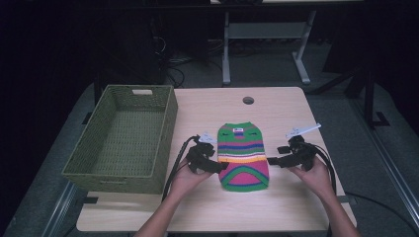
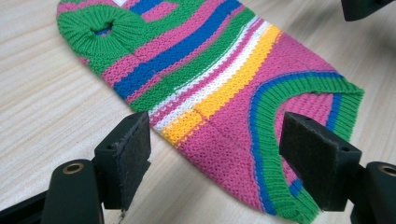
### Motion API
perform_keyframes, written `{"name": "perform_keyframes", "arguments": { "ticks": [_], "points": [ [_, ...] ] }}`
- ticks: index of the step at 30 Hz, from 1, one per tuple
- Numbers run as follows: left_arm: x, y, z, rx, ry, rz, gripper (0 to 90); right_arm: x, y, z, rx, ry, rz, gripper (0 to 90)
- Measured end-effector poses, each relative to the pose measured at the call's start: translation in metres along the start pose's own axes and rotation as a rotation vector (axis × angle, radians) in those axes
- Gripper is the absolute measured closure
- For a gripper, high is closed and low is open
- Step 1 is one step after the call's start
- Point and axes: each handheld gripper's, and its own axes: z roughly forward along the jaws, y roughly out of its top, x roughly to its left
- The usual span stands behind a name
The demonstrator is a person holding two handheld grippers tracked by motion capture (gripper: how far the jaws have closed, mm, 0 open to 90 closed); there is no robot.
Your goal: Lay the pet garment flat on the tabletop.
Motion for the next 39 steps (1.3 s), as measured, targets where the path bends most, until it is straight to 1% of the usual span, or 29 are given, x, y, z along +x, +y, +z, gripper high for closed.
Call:
{"name": "perform_keyframes", "arguments": {
  "ticks": [1, 2, 3, 4, 6, 9, 12, 13, 17, 18, 20, 22, 24, 25, 26, 27, 30, 34, 38, 39],
  "points": [
    [-0.001, -0.001, -0.001, -0.001, 0.003, 0.002, 24.7, 0.0, -0.001, -0.002, -0.01, 0.006, 0.008, 26.3],
    [0.0, -0.001, -0.002, 0.007, 0.004, 0.011, 24.5, -0.002, -0.003, -0.003, -0.019, 0.005, -0.003, 26.3],
    [-0.001, -0.002, -0.003, 0.002, 0.007, 0.005, 24.5, -0.001, -0.004, -0.004, -0.018, 0.002, 0.009, 26.3],
    [0.0, -0.003, -0.004, 0.004, 0.008, 0.008, 24.4, -0.002, -0.006, -0.005, -0.02, 0.001, 0.005, 26.3],
    [0.001, -0.004, -0.005, 0.0, 0.008, 0.005, 24.4, -0.003, -0.009, -0.006, -0.021, 0.002, 0.012, 26.3],
    [0.001, -0.006, -0.007, 0.001, 0.014, 0.001, 24.6, -0.005, -0.014, -0.007, -0.018, 0.003, 0.009, 26.2],
    [0.0, -0.008, -0.007, 0.0, 0.014, 0.004, 24.6, -0.005, -0.015, -0.008, -0.008, 0.003, 0.023, 25.6],
    [0.0, -0.008, -0.007, 0.002, 0.013, 0.004, 24.5, -0.005, -0.016, -0.009, -0.006, 0.004, 0.021, 25.6],
    [-0.001, -0.01, -0.007, 0.009, 0.012, 0.011, 24.4, -0.002, -0.016, -0.012, -0.008, 0.005, 0.019, 25.5],
    [-0.002, -0.011, -0.008, 0.008, 0.011, 0.005, 24.4, -0.002, -0.016, -0.012, -0.007, 0.006, 0.016, 25.2],
    [-0.004, -0.011, -0.01, 0.002, 0.011, 0.011, 24.4, -0.001, -0.017, -0.013, -0.006, 0.007, 0.006, 24.9],
    [-0.005, -0.013, -0.01, -0.002, 0.01, 0.012, 24.5, 0.002, -0.019, -0.013, -0.013, 0.01, 0.0, 25.0],
    [-0.006, -0.015, -0.011, -0.007, 0.01, 0.009, 24.4, 0.003, -0.022, -0.012, -0.008, 0.012, -0.008, 24.9],
    [-0.006, -0.016, -0.012, -0.007, 0.007, 0.006, 24.4, 0.004, -0.023, -0.012, -0.008, 0.013, 0.004, 24.9],
    [-0.007, -0.016, -0.012, -0.008, 0.007, 0.008, 24.4, 0.004, -0.025, -0.012, -0.011, 0.015, -0.004, 25.0],
    [-0.008, -0.017, -0.013, -0.006, 0.008, 0.012, 24.4, 0.004, -0.027, -0.013, -0.011, 0.016, 0.002, 24.9],
    [-0.01, -0.019, -0.014, -0.009, 0.007, 0.02, 24.4, 0.004, -0.03, -0.013, 0.0, 0.016, 0.0, 24.0],
    [-0.012, -0.022, -0.017, -0.02, 0.008, 0.013, 24.7, 0.005, -0.033, -0.018, -0.02, 0.019, 0.011, 24.1],
    [-0.014, -0.026, -0.019, -0.019, 0.005, 0.017, 24.8, 0.005, -0.038, -0.02, -0.023, 0.012, 0.002, 24.1],
    [-0.015, -0.027, -0.019, -0.015, 0.007, 0.02, 24.7, 0.005, -0.039, -0.021, -0.021, 0.012, 0.012, 24.1]
  ]
}}
